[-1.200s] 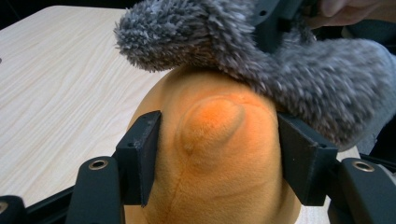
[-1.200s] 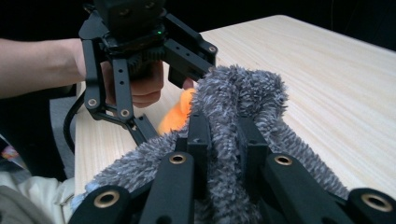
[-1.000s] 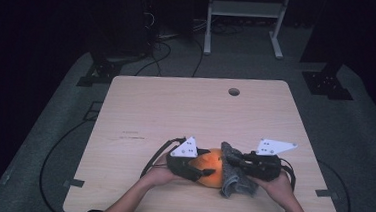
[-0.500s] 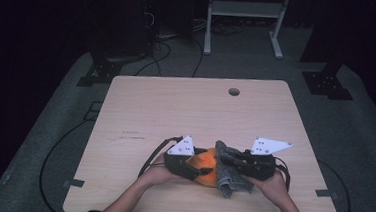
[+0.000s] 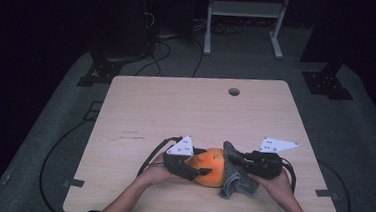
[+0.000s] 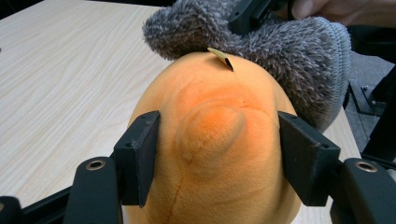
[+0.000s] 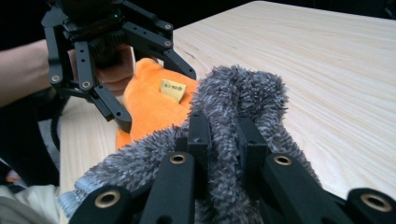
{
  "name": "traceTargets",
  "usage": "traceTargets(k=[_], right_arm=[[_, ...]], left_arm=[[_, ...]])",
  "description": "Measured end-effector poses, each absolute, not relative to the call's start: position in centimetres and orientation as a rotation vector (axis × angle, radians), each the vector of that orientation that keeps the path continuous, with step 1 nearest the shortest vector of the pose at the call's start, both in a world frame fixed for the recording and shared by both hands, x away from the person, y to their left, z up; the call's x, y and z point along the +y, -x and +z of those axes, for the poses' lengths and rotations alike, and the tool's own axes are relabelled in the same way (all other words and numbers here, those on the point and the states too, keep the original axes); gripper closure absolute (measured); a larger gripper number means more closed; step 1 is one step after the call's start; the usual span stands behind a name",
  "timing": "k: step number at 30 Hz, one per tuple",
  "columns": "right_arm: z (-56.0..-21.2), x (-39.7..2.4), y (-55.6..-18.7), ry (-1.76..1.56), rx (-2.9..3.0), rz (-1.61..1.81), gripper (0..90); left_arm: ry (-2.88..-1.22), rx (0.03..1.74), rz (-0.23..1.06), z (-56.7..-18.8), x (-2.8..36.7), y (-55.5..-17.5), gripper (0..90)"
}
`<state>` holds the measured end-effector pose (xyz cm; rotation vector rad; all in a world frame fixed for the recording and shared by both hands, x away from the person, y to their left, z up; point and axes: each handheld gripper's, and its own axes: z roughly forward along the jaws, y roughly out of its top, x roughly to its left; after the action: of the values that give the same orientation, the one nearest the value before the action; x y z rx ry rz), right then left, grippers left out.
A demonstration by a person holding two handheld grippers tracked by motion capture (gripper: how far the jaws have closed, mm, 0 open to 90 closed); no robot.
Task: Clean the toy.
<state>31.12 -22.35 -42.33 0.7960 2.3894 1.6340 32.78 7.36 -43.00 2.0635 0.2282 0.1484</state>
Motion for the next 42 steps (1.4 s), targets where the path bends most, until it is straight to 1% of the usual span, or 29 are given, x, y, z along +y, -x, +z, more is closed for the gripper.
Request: traceTargets(k=[1, 4, 8, 12, 16, 22, 24, 26, 28, 29, 31, 35, 39, 42], right_arm=[[-41.6, -22.1, -30.8, -0.76, 2.368, 1.596, 78.6], [-40.8, -21.4, -30.8, -0.72, 2.348, 1.656, 78.5], [-40.9, -20.2, -30.9, -0.67, 2.379, 1.641, 78.4], [-41.6, -20.4, -31.3, -0.704, 2.391, 1.628, 78.5], [-42.4, -21.6, -31.5, -0.773, 2.404, 1.587, 78.5], [-41.6, -21.6, -31.1, -0.733, 2.396, 1.672, 78.5], [-42.0, -21.3, -31.2, -0.729, 2.421, 1.656, 78.5], [-42.2, -21.5, -31.2, -0.737, 2.422, 1.642, 78.4], [-42.5, -21.9, -31.1, -0.756, 2.419, 1.634, 78.3], [-42.7, -22.1, -31.2, -0.77, 2.415, 1.645, 78.3], [-42.8, -22.3, -31.2, -0.78, 2.417, 1.648, 78.3], [-43.9, -23.5, -31.5, -0.851, 2.429, 1.626, 78.3], [-44.1, -24.2, -31.3, -0.881, 2.434, 1.584, 78.3], [-43.4, -24.2, -31.0, -0.86, 2.406, 1.625, 78.3]], left_arm=[[-2.063, 0.224, 0.13, -43.1, 7.6, -32.9, 34.6], [-2.069, 0.214, 0.129, -43.2, 7.7, -32.8, 34.5], [-2.087, 0.189, 0.125, -43.2, 8.1, -32.7, 34.6], [-2.095, 0.18, 0.107, -43.3, 8.4, -32.8, 34.5], [-2.105, 0.145, 0.104, -43.3, 8.6, -32.5, 34.0], [-2.115, 0.122, 0.104, -43.3, 8.8, -32.2, 33.6], [-2.105, 0.124, 0.076, -43.3, 8.9, -32.2, 29.5], [-2.093, 0.166, 0.035, -43.2, 9.0, -32.5, 19.1], [-2.086, 0.194, 0.017, -43.3, 9.0, -32.7, 15.2], [-2.089, 0.188, 0.015, -43.4, 9.0, -32.8, 15.2], [-2.094, 0.174, 0.025, -43.5, 8.9, -32.7, 16.4], [-2.106, 0.154, 0.054, -43.5, 8.8, -32.6, 26.9], [-2.101, 0.178, 0.058, -43.4, 9.2, -32.8, 33.7], [-2.091, 0.212, 0.051, -43.3, 9.4, -33.0, 35.4]])
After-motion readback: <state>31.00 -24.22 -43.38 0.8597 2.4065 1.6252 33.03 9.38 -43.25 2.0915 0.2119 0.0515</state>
